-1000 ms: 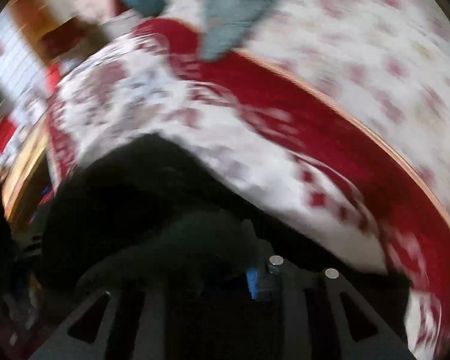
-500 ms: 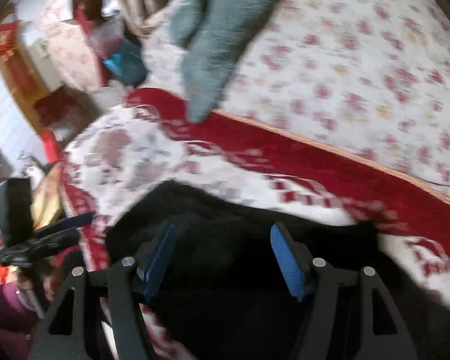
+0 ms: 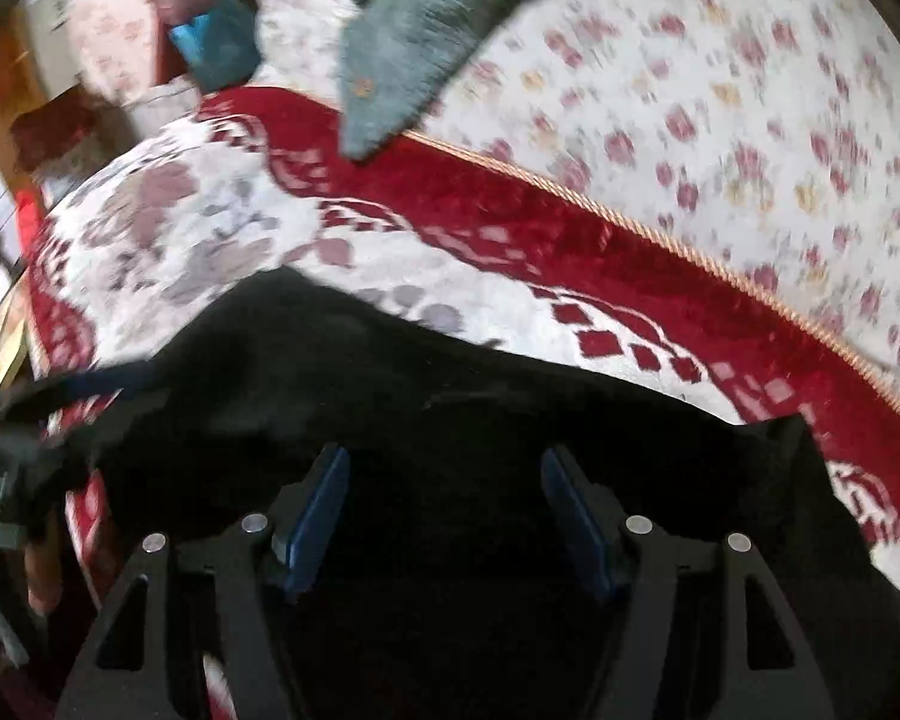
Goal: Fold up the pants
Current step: 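Lower the folded pants onto the bedspread and open both grippers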
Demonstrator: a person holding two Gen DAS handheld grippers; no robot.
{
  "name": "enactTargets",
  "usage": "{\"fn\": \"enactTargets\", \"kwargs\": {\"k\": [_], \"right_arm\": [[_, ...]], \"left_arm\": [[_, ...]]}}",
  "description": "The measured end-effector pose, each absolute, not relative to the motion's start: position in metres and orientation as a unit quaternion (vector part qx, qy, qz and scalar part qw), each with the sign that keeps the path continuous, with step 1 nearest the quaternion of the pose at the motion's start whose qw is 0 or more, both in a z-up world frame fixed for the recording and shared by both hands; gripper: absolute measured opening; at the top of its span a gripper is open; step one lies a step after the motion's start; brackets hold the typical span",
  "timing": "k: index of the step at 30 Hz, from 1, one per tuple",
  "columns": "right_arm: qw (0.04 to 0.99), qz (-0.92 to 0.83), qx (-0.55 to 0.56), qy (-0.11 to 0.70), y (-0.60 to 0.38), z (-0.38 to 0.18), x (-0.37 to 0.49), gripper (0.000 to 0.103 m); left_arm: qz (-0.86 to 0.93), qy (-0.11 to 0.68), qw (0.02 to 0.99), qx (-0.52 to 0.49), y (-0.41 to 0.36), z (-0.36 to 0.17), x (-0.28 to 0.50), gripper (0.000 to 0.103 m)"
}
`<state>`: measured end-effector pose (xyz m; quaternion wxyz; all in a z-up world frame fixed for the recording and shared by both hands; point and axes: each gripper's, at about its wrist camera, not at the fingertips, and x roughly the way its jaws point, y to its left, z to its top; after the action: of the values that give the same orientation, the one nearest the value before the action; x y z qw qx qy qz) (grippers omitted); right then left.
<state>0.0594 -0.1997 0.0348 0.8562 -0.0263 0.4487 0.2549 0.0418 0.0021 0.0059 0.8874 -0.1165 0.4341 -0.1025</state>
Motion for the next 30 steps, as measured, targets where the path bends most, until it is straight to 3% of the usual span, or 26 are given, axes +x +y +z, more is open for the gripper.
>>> {"fn": "enactTargets", "kwargs": {"k": [4,7,13,17,23,30], "right_arm": [[0.841,0.241,-0.051,0.481,-0.198,0.002,0.047,0.073],[0.842,0.231,-0.004,0.488,-0.216,0.009,0.040,0.073],[0.843,0.245,-0.030,0.479,-0.212,0.001,0.016,0.075],[0.846,0.240,0.024,0.476,-0.230,0.010,0.013,0.076],[0.859,0.221,0.083,0.454,-0.272,0.035,-0.009,0.076],[0.857,0.173,0.177,0.452,-0.330,0.036,-0.041,0.077]], "left_arm": [[-0.079,0.482,0.870,-0.063,-0.012,-0.025,0.058,0.092],[-0.070,0.468,0.881,-0.006,-0.026,-0.023,0.051,0.092],[-0.089,0.456,0.885,-0.035,-0.033,-0.007,0.062,0.092],[-0.065,0.482,0.874,-0.017,-0.038,-0.024,0.078,0.092],[-0.077,0.463,0.882,-0.052,-0.040,-0.002,0.067,0.092],[-0.108,0.446,0.888,-0.021,-0.072,0.011,0.045,0.092]]}}
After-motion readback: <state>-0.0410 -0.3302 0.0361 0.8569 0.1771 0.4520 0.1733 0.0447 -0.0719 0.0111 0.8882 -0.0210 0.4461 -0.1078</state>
